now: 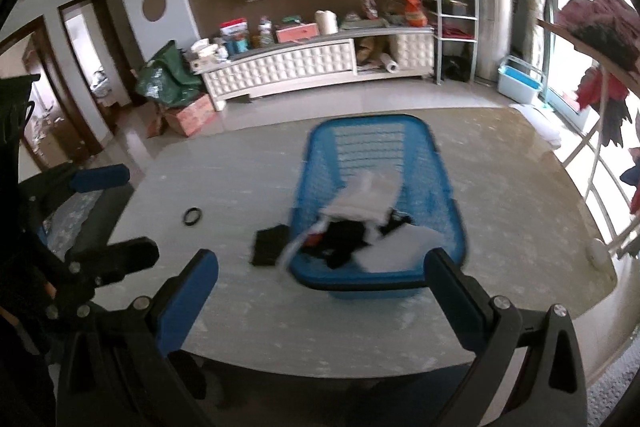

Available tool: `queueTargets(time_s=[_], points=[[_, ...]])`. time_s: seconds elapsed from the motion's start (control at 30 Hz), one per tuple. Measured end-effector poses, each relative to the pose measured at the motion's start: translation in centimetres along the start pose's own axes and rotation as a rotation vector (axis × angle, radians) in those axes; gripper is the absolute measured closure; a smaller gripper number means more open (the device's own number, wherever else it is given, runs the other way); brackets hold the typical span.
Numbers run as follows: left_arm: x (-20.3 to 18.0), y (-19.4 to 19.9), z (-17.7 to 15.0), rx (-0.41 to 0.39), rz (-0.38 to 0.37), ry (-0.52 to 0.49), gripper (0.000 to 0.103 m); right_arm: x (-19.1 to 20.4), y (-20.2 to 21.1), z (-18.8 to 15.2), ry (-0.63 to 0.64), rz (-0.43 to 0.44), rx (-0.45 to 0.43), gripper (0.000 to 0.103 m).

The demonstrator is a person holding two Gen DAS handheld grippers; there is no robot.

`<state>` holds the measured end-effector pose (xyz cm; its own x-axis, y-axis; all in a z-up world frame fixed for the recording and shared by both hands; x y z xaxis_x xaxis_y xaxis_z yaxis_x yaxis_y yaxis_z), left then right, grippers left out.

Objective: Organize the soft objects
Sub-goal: 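Move both tools back toward the black mat and black ring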

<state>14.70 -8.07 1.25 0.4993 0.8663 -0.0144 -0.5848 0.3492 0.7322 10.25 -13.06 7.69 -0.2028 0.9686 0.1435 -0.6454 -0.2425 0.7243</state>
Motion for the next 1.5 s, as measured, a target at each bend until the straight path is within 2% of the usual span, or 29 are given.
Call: queueTargets(time_s=[0.3,0.67,1.27,1.5], points=[[4.6,3.6,-3.6,-0.029,0.057,0.096,0.000,5.4,-2.3,0.7,0.104,0.041,0.021,0.000],[9.5,4.6,-6.9,-0.023,0.099,0.236,0.000,9.3,-6.7,0.5,0.163,0.080,0.088,0.000],[15.6,0.4,-11.9,0.082,0.028,0.369,0.000,13.2,-13.1,-1.3,0.200,0.085,0.250,0.000],[18.5,-1.9,-13.6,0.144,0.039,0.409,0.000,13.6,-15.7,-1.5,0.195,0.086,0.307,0.000]])
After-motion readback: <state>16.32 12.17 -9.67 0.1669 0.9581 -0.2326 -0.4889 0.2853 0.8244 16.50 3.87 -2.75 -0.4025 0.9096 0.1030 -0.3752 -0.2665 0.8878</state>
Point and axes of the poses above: each gripper's, at about its wrist camera, not at the fingertips, and y roughly against the way its jaws point, x to its left, z to its top, the point moved 4 cm from there along -y, roughly the way its jaws point, and after that the axes turned 1 degree about -z, right-handed, at the moved point
